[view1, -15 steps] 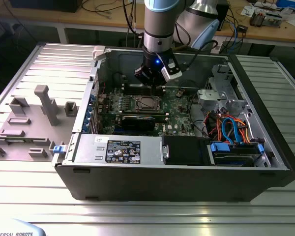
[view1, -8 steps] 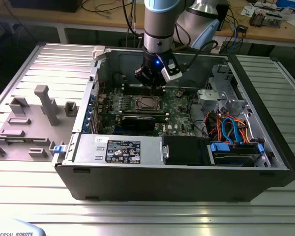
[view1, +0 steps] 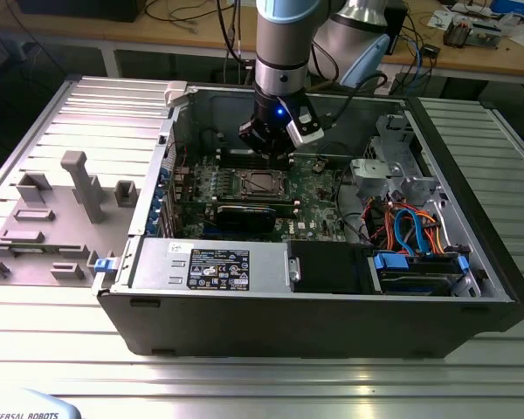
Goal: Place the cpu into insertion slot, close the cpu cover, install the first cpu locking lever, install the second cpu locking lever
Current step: 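Install the second cpu locking lever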
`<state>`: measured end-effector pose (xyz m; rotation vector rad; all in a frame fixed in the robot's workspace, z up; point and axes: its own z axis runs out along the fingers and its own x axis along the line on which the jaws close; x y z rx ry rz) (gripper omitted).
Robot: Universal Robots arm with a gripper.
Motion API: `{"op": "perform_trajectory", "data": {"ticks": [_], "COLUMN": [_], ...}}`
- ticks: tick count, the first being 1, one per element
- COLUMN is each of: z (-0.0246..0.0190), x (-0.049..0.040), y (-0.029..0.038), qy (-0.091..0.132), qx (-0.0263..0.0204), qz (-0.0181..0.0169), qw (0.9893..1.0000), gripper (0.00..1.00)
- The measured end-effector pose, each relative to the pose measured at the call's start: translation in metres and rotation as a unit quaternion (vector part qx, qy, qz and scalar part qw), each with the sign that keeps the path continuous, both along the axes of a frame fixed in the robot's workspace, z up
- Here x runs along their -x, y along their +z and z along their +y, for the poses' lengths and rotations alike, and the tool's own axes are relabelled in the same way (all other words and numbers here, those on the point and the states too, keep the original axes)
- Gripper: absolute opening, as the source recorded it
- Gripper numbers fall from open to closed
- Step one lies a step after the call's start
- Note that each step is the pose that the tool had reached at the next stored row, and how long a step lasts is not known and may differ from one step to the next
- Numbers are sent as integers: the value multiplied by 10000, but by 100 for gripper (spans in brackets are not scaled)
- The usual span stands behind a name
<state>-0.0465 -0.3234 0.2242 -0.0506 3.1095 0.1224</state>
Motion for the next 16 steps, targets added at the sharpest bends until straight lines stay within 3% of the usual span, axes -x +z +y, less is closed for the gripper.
{"op": "perform_trajectory", "data": {"ticks": [8,16], "z": [-2,-36], "x": [-1,-1], "y": [26,15], "qy": [0,0], "qx": [0,0], "qz": [0,-1], "qw": [10000,10000], "gripper": [11,11]}}
